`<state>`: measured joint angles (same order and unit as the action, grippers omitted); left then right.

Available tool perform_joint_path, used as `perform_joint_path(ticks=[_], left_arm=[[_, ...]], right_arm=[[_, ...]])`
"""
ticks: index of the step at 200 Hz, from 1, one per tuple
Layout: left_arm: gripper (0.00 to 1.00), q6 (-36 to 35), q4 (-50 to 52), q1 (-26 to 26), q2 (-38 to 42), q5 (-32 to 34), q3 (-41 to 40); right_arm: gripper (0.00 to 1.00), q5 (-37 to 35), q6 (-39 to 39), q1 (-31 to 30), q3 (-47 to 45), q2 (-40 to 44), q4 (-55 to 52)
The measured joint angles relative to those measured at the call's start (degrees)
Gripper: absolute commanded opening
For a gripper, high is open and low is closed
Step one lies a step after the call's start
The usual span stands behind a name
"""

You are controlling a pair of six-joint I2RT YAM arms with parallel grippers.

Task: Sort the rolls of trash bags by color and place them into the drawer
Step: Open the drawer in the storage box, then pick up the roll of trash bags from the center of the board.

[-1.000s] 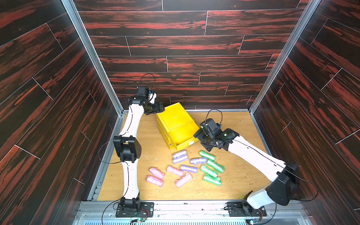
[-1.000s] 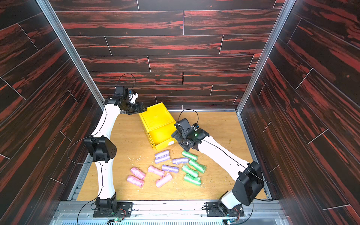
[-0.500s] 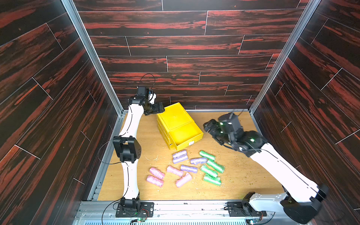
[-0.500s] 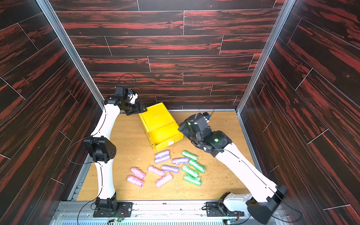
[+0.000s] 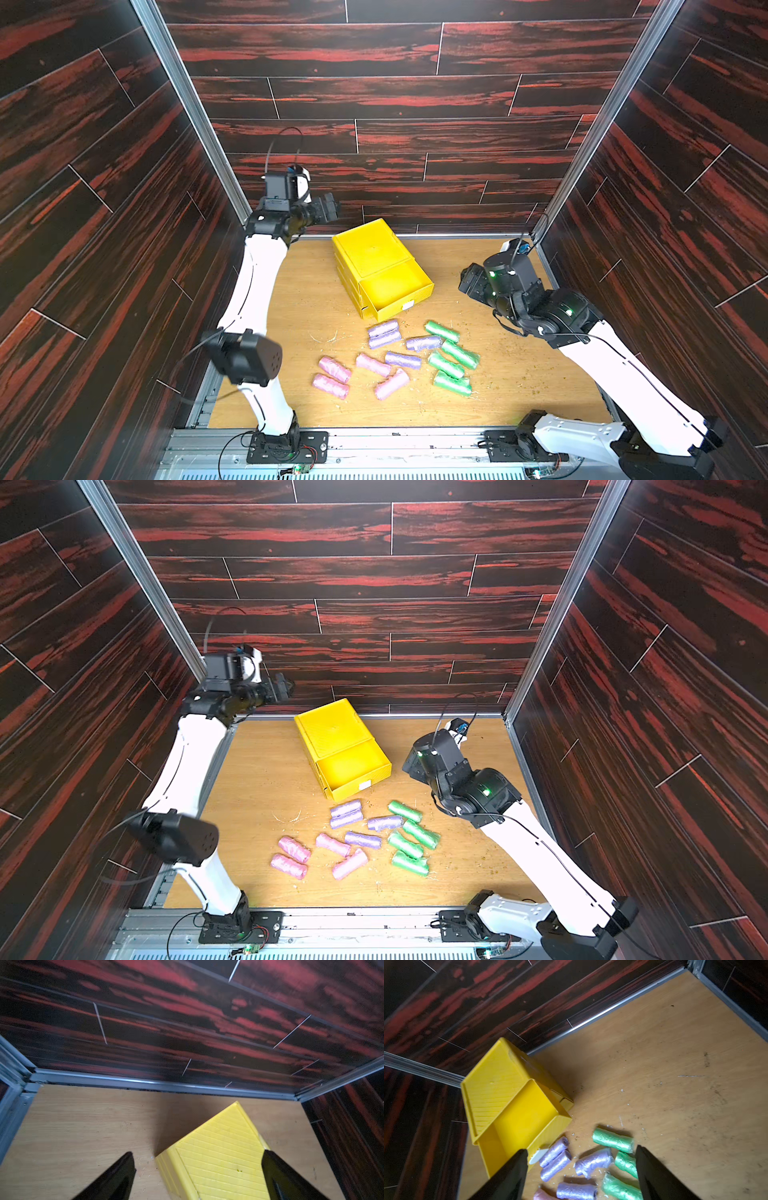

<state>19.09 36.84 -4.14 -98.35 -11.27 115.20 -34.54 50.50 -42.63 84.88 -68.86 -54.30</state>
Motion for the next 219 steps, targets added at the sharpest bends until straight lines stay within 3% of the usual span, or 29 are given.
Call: perform_joint_path(ticks=[48,84,123,154,174,219], left_arm=[[0.94,5.7,-3.58,0.0,24.24,8.98,-17.49],[0.93,8.61,-1.16,0.0,34.16,11.98,-31.5],[0.93,10.58,2.12,0.0,36.52,13.27,-46.56],[0.93,11.72,2.54,0.0,37.79,13.29,-53.79],[0.93,12.33,2.23,0.0,39.26,13.73,-56.83],[0.93,12.9,0.83,0.0,39.91,14.97,-59.93]], right_arm=[[0.71,1.05,-0.17,0.0,-3.06,-0.7,-4.9],[0.58,6.6,0.24,-0.76,-11.43,-0.52,-5.62],[0.58,10.91,4.44,-7.39,-19.85,1.97,-5.09],[0.63,14.21,9.25,-11.5,-25.94,2.84,-4.68],[0.71,16.24,14.95,-13.68,-29.42,1.7,-5.01],[0.74,23.5,33.27,-15.17,-33.53,0.61,-2.64]])
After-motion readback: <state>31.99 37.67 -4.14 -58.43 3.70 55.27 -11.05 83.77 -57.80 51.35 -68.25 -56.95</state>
